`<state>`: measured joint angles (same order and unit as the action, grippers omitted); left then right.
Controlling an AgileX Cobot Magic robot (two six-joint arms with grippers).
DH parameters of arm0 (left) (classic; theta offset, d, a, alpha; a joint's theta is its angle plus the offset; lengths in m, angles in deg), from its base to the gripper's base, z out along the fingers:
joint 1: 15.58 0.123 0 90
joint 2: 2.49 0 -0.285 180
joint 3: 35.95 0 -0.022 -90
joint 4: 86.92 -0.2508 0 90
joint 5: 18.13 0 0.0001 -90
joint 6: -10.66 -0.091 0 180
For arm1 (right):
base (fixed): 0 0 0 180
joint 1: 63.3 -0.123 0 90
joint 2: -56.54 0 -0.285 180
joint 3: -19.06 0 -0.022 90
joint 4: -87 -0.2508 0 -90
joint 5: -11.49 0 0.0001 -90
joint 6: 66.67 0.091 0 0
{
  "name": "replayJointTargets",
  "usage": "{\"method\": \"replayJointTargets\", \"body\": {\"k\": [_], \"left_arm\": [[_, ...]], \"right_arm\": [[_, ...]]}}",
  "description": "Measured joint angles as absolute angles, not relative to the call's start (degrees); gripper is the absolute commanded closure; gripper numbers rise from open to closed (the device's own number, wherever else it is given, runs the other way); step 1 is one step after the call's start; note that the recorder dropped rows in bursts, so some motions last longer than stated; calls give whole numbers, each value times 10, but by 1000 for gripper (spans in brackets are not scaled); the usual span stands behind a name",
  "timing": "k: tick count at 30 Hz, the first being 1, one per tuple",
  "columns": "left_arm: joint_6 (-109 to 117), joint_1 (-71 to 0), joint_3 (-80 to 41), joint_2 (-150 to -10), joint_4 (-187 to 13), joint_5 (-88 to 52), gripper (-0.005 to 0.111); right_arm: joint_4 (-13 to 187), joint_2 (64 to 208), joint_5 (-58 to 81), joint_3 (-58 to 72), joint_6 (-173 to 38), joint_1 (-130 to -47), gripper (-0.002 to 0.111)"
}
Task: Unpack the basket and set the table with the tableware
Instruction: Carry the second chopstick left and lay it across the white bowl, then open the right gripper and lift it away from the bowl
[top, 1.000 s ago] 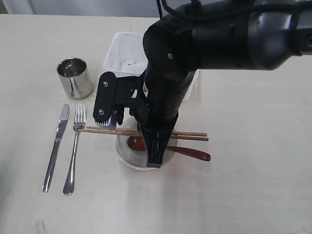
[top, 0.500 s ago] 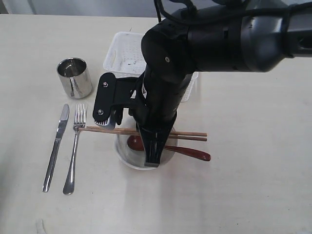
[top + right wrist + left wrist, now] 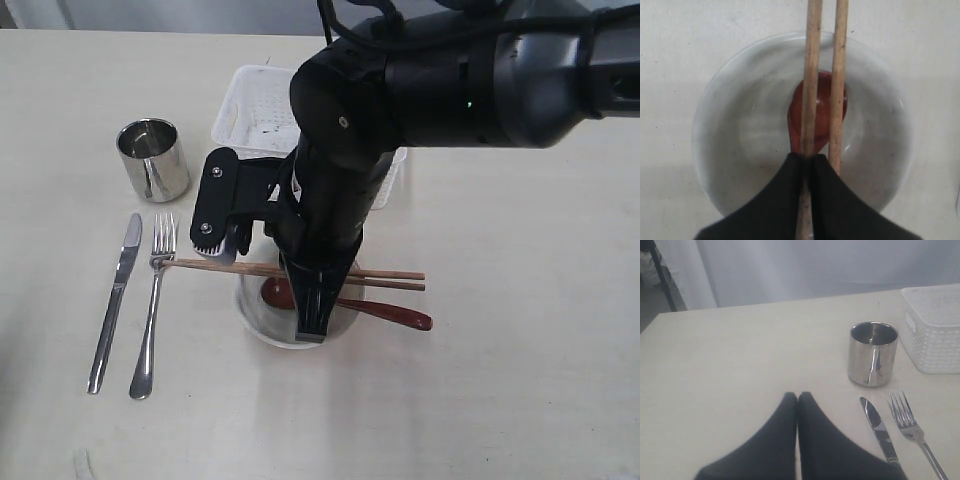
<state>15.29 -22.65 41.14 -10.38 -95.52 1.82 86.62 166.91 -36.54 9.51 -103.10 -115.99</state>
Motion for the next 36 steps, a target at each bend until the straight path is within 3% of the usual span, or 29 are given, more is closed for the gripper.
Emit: {"method": "replayJointTargets", "body": {"k": [15,23,36], "left_arm": [[153,-226,411,-104,-955,18,107],[153,-226,411,-104,-955,18,107],[153,-226,411,-104,-955,18,107]], "right_arm": [[866,1669,-375,95,-1030,-1160,108],[866,1669,-376,95,-1030,-1160,87],[866,1667,-370,95,-1026,-1160,86]]}}
